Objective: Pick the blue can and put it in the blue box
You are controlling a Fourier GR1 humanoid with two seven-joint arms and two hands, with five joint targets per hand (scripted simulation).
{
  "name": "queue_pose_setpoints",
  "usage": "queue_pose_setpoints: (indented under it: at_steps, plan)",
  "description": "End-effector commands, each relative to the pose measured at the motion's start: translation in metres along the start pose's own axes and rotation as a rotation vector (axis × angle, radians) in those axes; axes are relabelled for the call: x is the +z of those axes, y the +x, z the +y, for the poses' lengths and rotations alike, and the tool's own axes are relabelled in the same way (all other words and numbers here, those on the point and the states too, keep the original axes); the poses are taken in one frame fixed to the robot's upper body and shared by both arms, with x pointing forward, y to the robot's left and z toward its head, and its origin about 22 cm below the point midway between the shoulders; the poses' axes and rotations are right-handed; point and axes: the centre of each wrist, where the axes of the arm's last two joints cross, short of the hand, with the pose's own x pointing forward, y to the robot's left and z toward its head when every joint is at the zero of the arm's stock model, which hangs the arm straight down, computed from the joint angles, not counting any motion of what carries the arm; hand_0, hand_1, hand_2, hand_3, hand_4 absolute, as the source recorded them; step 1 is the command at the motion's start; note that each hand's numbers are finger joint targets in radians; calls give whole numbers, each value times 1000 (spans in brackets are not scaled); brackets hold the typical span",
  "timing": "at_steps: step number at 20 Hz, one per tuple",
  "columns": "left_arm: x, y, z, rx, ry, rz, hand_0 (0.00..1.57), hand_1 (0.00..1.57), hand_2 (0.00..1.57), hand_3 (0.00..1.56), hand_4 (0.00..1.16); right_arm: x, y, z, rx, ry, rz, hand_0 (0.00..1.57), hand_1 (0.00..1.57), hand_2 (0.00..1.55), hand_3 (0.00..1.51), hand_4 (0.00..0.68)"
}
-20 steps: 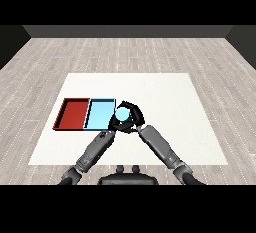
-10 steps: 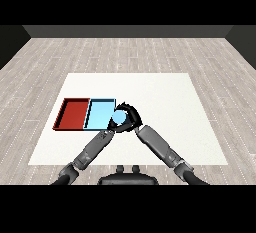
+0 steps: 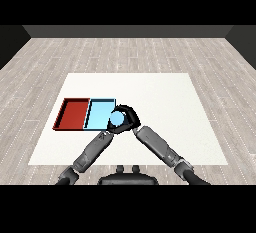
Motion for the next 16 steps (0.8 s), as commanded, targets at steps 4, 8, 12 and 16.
queue_pose_setpoints:
  at_steps: [4,8,12,16]
  plan:
    - [8,8,-17,69,-8,-5,831,831,881,738,666,0,-1,-4,-50,9,18,1432,1432,1451,1392,588]
    - [-5,3,-1,150,-4,62,1481,1481,1457,1368,601,9,-6,6,-86,-19,30,1405,1405,1451,1396,552]
    - [0,-11,-9,142,16,82,1571,1571,1544,1473,765,-13,11,-10,-171,-27,49,1091,1091,1121,798,0]
    - [-3,-6,-9,155,9,69,1571,1571,1516,1448,1097,4,4,-7,-128,-39,61,0,0,0,0,0]
